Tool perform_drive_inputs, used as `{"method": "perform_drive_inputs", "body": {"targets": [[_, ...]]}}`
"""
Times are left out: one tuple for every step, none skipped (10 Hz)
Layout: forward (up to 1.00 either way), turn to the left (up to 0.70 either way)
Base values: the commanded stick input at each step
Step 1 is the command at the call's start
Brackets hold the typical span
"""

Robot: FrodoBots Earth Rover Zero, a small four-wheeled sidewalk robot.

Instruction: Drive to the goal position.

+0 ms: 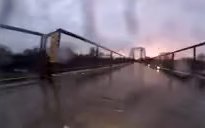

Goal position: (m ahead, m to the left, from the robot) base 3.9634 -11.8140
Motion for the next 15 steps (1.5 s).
{"method": "perform_drive_inputs", "body": {"targets": [[0.0,0.7],[0.0,0.7],[0.0,0.7],[0.0,0.7],[0.0,0.7],[0.0,0.7],[0.0,0.7],[0.0,0.7],[0.0,0.7],[0.0,0.7],[0.0,0.7],[0.0,0.7],[0.0,0.7],[0.01,0.66],[0.07,0.35]]}}
